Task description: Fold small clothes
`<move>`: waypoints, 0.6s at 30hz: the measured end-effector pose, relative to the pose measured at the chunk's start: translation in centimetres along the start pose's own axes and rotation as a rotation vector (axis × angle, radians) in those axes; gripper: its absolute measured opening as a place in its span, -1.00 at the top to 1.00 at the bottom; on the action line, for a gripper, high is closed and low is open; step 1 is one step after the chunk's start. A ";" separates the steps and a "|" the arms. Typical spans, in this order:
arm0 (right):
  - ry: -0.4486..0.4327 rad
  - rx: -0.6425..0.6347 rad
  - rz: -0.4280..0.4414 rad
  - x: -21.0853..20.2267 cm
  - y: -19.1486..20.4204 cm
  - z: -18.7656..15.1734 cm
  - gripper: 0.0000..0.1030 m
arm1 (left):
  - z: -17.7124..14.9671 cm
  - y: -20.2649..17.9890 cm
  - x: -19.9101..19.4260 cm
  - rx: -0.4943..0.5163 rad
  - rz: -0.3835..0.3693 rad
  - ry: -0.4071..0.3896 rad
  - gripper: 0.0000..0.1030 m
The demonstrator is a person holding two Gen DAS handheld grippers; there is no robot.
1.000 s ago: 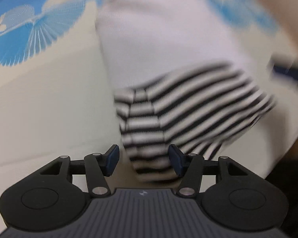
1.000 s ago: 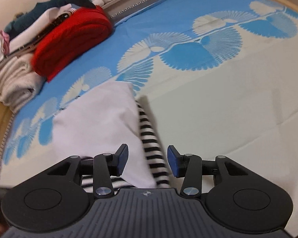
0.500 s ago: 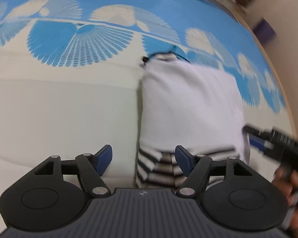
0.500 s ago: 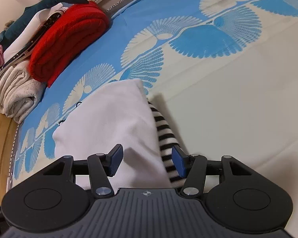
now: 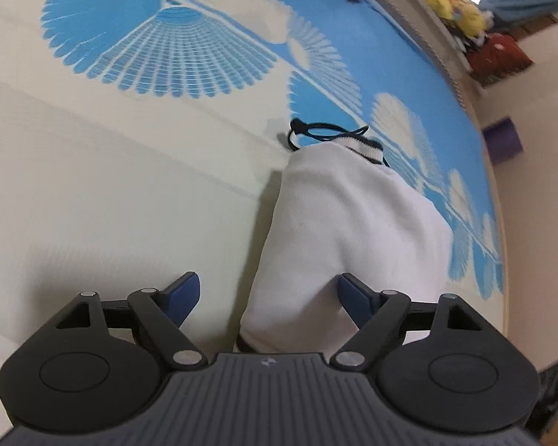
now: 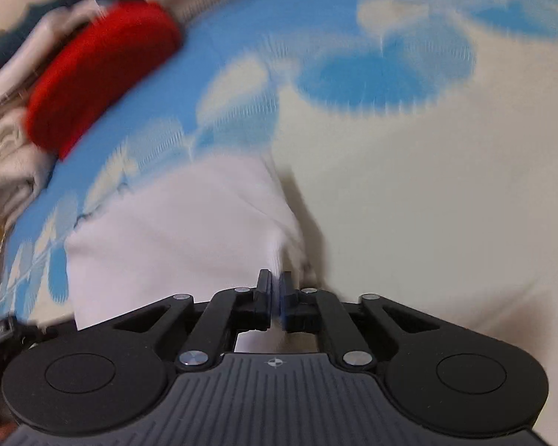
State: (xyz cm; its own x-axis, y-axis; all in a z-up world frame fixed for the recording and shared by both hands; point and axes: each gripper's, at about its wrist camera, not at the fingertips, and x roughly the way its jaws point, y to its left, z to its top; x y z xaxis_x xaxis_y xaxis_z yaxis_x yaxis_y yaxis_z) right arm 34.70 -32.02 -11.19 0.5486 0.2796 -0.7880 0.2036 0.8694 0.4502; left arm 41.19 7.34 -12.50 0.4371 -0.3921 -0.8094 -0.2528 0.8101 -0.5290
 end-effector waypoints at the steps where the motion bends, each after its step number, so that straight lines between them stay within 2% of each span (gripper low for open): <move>1: -0.007 -0.013 0.008 -0.2 0.1 0.2 0.42 | 0.0 0.3 0.2 -0.013 -0.020 -0.005 -0.66; 2: -0.019 -0.029 0.010 -0.4 0.2 0.4 0.20 | 0.1 0.6 0.5 -0.032 -0.037 0.004 -0.66; 3: -0.025 -0.039 0.004 -0.5 0.2 0.6 -0.18 | 0.2 0.9 0.8 -0.054 -0.052 0.016 -0.67; 4: -0.015 -0.040 0.000 -0.3 0.1 0.7 -0.32 | 0.3 1.2 1.1 -0.067 -0.068 0.022 -0.67; 8: 0.089 0.005 0.009 1.9 -0.4 0.2 -0.29 | 0.6 1.9 1.8 -0.103 -0.114 0.043 -0.66; 9: 0.094 0.013 0.013 2.1 -0.3 0.0 -0.28 | 0.7 1.9 1.8 -0.107 -0.131 0.044 -0.57; 10: 0.094 0.013 0.023 2.2 -0.2 0.1 -0.08 | 0.7 1.9 1.9 -0.102 -0.152 0.044 -0.46; 11: 0.093 0.014 0.041 2.3 0.0 0.1 0.09 | 0.7 1.8 1.9 -0.095 -0.184 0.047 -0.05; 13: 0.078 0.012 0.059 2.2 0.6 0.0 0.59 | 1.1 1.1 1.4 -0.043 -0.189 0.030 0.30; 15: 0.029 0.016 0.074 1.5 1.1 0.1 0.68 | 1.4 0.5 0.2 0.020 -0.168 -0.019 0.67; 17: -0.061 0.036 0.137 0.2 1.5 0.4 0.71 | 2.1 0.8 -1.6 0.010 -0.149 -0.106 0.98; 18: -0.104 0.017 0.161 -0.5 2.0 0.4 0.71 | 2.4 1.1 -2.5 0.006 -0.136 -0.149 1.00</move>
State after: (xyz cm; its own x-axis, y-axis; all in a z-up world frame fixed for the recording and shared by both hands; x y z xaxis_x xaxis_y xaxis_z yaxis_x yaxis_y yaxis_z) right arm 35.20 -30.57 -9.75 0.6562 0.3699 -0.6577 0.1196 0.8096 0.5746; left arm 41.90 10.23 -10.46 0.5899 -0.4296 -0.6837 -0.1780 0.7567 -0.6290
